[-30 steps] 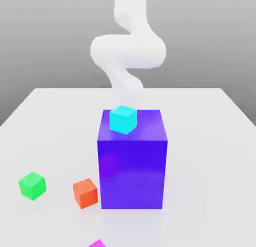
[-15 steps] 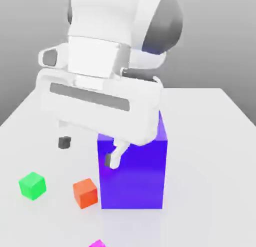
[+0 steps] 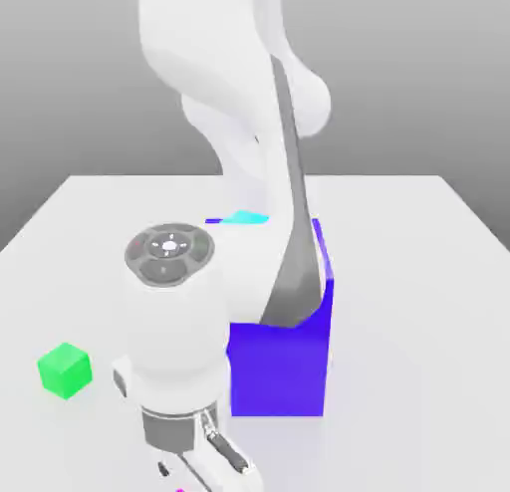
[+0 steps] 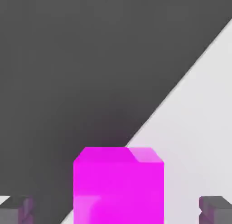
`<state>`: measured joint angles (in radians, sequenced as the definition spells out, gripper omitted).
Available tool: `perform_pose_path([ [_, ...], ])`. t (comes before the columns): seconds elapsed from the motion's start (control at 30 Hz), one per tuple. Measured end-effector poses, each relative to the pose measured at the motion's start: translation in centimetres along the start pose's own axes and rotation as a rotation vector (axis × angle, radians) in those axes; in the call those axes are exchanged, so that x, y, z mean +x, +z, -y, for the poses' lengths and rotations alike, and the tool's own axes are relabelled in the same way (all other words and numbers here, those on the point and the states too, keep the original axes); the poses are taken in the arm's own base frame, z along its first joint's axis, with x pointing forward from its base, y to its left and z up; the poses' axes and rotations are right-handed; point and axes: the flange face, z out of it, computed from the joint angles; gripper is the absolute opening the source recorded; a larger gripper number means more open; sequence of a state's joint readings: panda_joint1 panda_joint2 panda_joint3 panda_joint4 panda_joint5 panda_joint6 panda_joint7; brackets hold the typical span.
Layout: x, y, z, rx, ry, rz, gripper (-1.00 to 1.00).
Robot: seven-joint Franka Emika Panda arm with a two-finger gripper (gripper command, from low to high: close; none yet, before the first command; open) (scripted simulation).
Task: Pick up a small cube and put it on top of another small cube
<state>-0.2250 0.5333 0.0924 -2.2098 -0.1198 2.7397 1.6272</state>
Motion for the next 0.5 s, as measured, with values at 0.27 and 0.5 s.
perform_pose_path([
  [0.27, 0.0, -2.1, 0.1, 0.002, 0.002, 0.001, -1.0],
  [0.5, 6.0, -7.2, -3.0, -0.002, 0.354, 0.003, -1.0],
])
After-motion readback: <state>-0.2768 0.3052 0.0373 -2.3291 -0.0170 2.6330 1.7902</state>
